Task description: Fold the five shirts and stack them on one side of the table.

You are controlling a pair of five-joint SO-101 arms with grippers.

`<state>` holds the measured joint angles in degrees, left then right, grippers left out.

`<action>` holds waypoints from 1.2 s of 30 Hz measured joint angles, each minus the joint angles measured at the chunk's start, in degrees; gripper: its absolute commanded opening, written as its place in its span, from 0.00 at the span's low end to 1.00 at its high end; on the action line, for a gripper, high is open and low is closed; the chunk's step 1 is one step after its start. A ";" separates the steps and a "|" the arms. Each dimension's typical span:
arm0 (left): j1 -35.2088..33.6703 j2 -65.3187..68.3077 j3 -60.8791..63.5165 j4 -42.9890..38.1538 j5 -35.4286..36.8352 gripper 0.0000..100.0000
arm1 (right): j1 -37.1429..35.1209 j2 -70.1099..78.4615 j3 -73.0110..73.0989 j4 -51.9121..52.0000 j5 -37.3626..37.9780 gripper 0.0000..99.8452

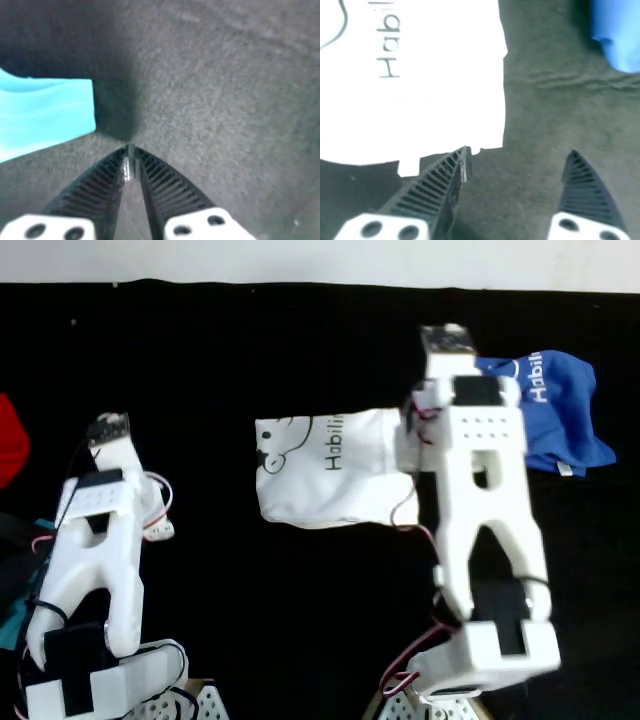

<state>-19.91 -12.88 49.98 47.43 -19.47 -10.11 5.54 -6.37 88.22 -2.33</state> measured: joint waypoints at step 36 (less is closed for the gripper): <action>0.00 -1.85 6.77 -8.79 0.09 0.01 | -1.14 50.64 -50.73 12.13 0.88 0.01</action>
<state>-19.91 -14.73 56.75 38.64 -19.38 -11.25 56.18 -57.10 100.35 -1.45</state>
